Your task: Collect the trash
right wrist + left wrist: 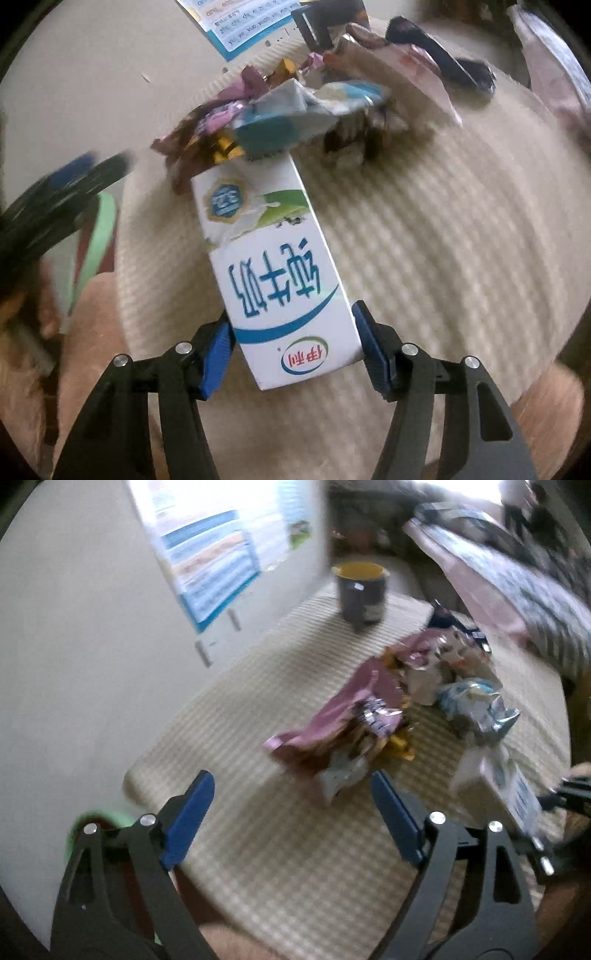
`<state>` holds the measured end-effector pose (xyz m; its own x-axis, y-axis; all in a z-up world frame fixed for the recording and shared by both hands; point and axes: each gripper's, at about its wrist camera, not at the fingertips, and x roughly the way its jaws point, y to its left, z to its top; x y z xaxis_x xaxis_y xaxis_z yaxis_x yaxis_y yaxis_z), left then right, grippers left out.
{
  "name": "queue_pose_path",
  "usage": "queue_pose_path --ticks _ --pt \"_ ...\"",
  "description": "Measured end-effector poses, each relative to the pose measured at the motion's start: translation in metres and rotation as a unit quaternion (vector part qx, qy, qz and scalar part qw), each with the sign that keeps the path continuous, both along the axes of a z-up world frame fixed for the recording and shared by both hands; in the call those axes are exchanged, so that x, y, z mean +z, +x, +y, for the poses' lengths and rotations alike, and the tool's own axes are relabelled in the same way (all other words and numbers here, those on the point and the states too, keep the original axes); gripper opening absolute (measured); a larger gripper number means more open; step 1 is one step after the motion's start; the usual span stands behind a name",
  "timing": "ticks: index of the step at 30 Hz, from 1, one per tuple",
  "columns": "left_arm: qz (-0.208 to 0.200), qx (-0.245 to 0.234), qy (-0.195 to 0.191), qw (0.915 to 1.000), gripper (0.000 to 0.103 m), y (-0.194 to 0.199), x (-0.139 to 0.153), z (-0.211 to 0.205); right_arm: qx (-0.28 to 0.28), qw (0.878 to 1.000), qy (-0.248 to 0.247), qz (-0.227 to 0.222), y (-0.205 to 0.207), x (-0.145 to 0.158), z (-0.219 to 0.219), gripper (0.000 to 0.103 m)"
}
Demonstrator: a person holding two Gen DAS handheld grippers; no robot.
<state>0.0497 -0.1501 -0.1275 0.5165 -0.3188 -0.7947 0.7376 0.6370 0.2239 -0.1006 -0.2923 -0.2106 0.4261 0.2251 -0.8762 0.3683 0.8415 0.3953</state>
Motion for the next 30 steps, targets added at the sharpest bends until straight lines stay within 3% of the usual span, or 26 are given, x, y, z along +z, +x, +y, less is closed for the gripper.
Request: queue_pose_path --ticks 3,7,11,13,17,23,30 --pt "-0.003 -0.036 0.024 0.9990 0.084 0.005 -0.013 -0.031 0.007 1.000 0.021 -0.006 -0.008 0.000 0.006 0.057" --pt "0.009 -0.058 0.072 0.9957 0.084 0.013 -0.032 -0.064 0.016 1.000 0.008 -0.010 -0.013 -0.001 0.015 0.058" --pt "0.054 -0.060 0.091 0.9926 0.084 0.026 -0.052 -0.082 0.010 1.000 0.014 -0.018 -0.006 0.000 0.022 0.058" --pt "0.073 -0.056 0.086 0.9920 0.074 0.030 -0.057 -0.082 0.007 1.000 0.016 -0.020 -0.009 0.001 0.022 0.058" --pt "0.062 -0.046 0.078 0.9939 0.045 0.026 -0.052 -0.081 0.005 1.000 0.016 -0.022 -0.016 0.004 0.014 0.058" --pt "0.082 -0.011 0.044 0.9956 0.040 0.023 -0.041 -0.058 0.004 1.000 0.010 -0.021 -0.015 0.005 0.014 0.059" --pt "0.107 0.038 -0.007 0.9935 0.037 0.001 -0.017 -0.002 -0.003 1.000 -0.004 -0.027 -0.016 0.011 0.018 0.059"
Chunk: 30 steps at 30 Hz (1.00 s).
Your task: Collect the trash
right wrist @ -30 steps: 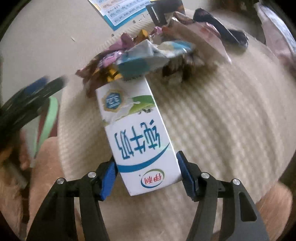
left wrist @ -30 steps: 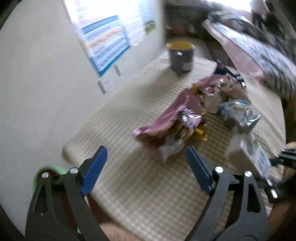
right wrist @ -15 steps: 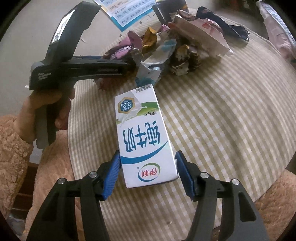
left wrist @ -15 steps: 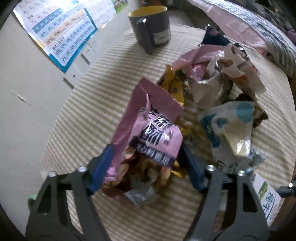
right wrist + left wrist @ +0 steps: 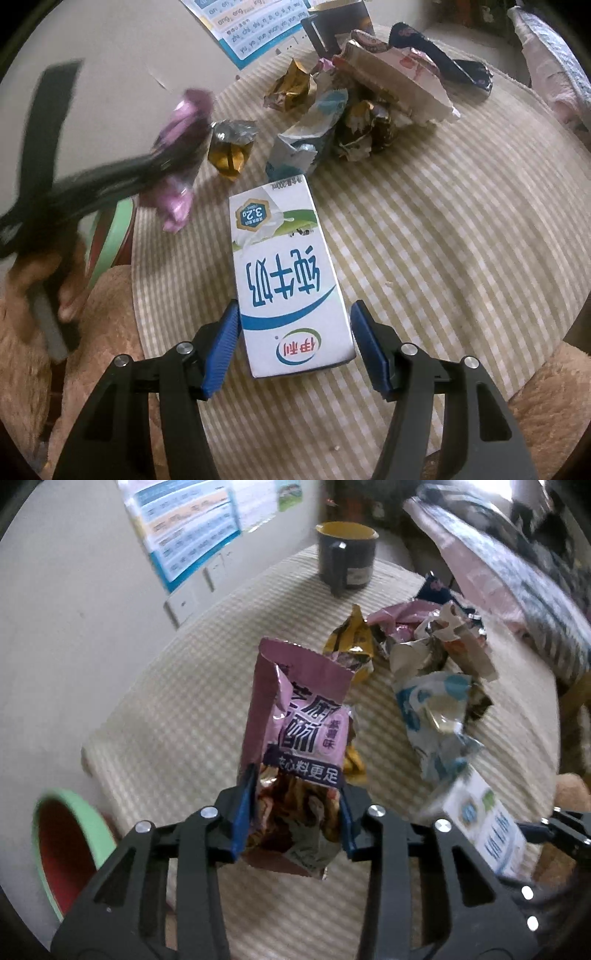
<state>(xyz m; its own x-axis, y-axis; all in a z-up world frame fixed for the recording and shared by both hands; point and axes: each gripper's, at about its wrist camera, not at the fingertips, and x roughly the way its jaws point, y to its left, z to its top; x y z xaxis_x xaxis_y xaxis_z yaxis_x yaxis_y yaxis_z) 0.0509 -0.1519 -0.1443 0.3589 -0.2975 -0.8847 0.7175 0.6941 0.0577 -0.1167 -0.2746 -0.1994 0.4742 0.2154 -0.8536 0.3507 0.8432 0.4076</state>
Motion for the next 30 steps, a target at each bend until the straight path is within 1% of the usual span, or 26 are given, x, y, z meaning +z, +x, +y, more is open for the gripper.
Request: queue_pose_path --ticks 2,3,6,11,16,17,18,19,23,27,30 --pt "0.012 0.025 -0.021 0.9994 0.037 -0.004 0.006 0.017 0.002 1.000 -0.007 -0.001 0.001 0.003 0.002 0.061" --pt "0.016 0.037 -0.033 0.9986 0.037 -0.007 0.010 0.025 0.004 1.000 -0.011 -0.002 0.001 0.005 0.003 0.064" --pt "0.023 0.065 -0.059 0.9959 0.036 -0.018 0.017 0.045 0.007 1.000 -0.024 0.000 0.002 0.007 0.007 0.065" --pt "0.042 0.083 -0.073 0.9929 0.036 -0.024 0.017 0.062 0.014 0.999 -0.048 0.013 0.005 0.008 0.020 0.065" --pt "0.041 0.092 -0.087 0.9911 0.036 -0.024 0.018 0.070 0.031 0.996 -0.078 0.022 0.012 0.008 0.033 0.065" --pt "0.039 0.093 -0.088 0.9911 0.036 -0.024 0.019 0.071 0.034 0.995 -0.086 0.027 0.013 0.007 0.036 0.064" --pt "0.033 0.092 -0.088 0.9913 0.036 -0.025 0.020 0.071 0.034 0.995 -0.090 0.032 0.014 0.005 0.037 0.054" --pt "0.028 0.091 -0.087 0.9917 0.036 -0.026 0.021 0.073 0.034 0.995 -0.092 0.035 0.014 0.005 0.039 0.054" --pt "0.005 0.091 -0.086 0.9921 0.036 -0.030 0.025 0.079 0.027 0.995 -0.097 0.015 0.014 0.017 0.045 0.054" --pt "0.006 0.101 -0.096 0.9902 0.036 -0.026 0.029 0.089 0.019 0.996 -0.085 -0.013 0.014 0.038 0.049 0.054" --pt "0.004 0.108 -0.103 0.9888 0.037 -0.024 0.031 0.096 0.025 0.996 -0.080 -0.032 0.018 0.054 0.060 0.054"
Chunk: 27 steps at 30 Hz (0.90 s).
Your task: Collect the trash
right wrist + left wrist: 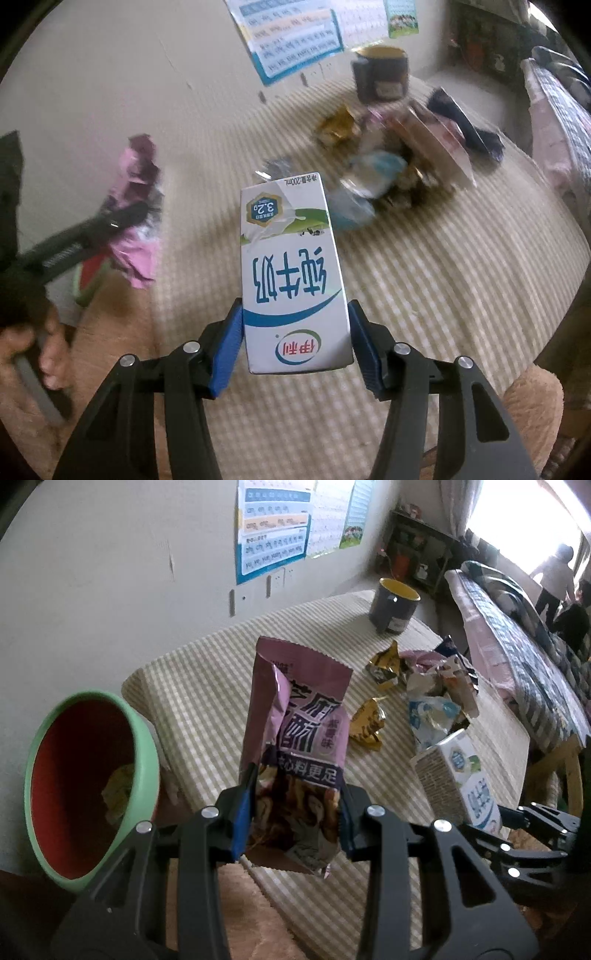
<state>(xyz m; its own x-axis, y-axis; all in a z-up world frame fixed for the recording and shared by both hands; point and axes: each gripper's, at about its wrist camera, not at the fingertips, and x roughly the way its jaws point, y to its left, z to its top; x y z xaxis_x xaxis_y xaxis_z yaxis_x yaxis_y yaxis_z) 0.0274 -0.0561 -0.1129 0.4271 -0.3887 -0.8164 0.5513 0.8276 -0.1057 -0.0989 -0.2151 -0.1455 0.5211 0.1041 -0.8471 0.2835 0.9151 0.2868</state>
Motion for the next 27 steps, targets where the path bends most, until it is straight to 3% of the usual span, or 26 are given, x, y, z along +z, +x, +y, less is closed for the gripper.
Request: queue_pose_path --ticks 12,27 --pt "-0.012 0.040 -0.020 0.9989 0.037 0.011 0.010 0.033 0.033 0.998 -0.006 -0.049 0.015 0.044 0.034 0.054" --pt "-0.009 0.081 -0.028 0.9963 0.037 0.024 0.009 0.068 0.062 0.997 -0.012 -0.048 0.036 0.046 0.060 0.054"
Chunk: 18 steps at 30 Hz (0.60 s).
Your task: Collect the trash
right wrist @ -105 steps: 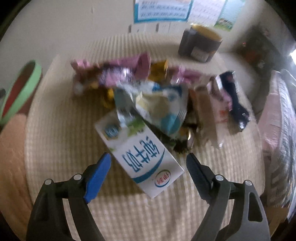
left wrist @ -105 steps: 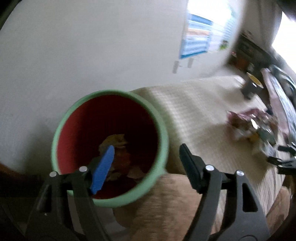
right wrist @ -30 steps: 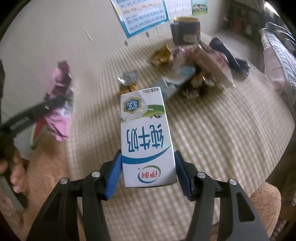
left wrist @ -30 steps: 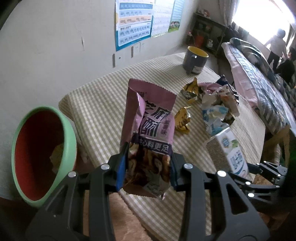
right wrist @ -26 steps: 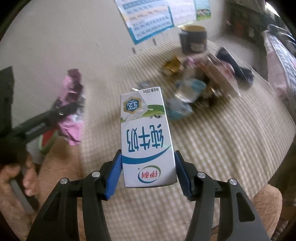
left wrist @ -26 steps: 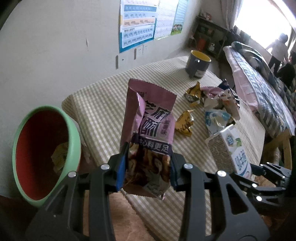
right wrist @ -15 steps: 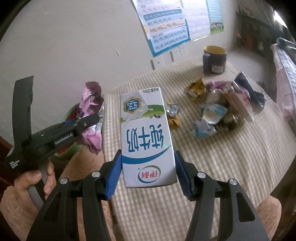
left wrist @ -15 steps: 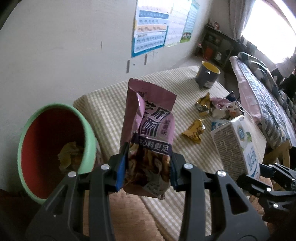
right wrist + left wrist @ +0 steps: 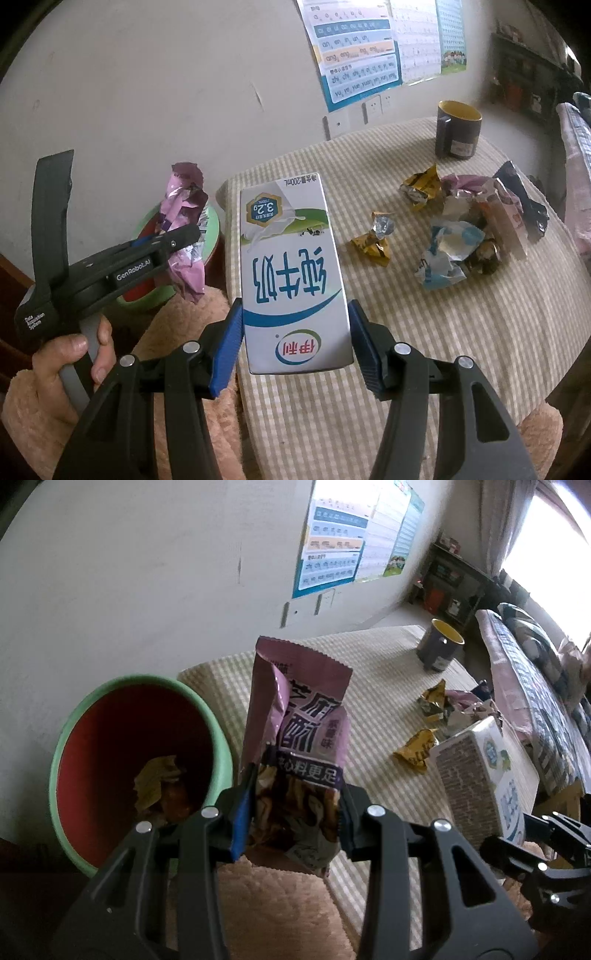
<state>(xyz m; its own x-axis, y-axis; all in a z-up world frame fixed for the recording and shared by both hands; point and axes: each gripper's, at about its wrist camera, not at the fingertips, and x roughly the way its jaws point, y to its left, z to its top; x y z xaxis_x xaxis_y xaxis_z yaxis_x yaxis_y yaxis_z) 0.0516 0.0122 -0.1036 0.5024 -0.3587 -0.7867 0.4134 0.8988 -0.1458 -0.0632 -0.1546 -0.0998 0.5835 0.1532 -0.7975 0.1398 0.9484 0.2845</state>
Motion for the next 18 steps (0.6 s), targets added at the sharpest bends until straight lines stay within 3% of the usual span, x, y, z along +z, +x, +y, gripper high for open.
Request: queue_pose_path --ticks 10,18 --pt "-0.019 0.040 0.012 0.9990 0.037 0.007 0.009 0.031 0.036 0.999 -0.009 -0.020 0.023 0.012 0.023 0.054" --pt "-0.010 0.087 0.019 0.9960 0.037 0.018 0.001 0.071 0.075 0.997 -0.015 -0.017 0.044 0.011 0.054 0.054"
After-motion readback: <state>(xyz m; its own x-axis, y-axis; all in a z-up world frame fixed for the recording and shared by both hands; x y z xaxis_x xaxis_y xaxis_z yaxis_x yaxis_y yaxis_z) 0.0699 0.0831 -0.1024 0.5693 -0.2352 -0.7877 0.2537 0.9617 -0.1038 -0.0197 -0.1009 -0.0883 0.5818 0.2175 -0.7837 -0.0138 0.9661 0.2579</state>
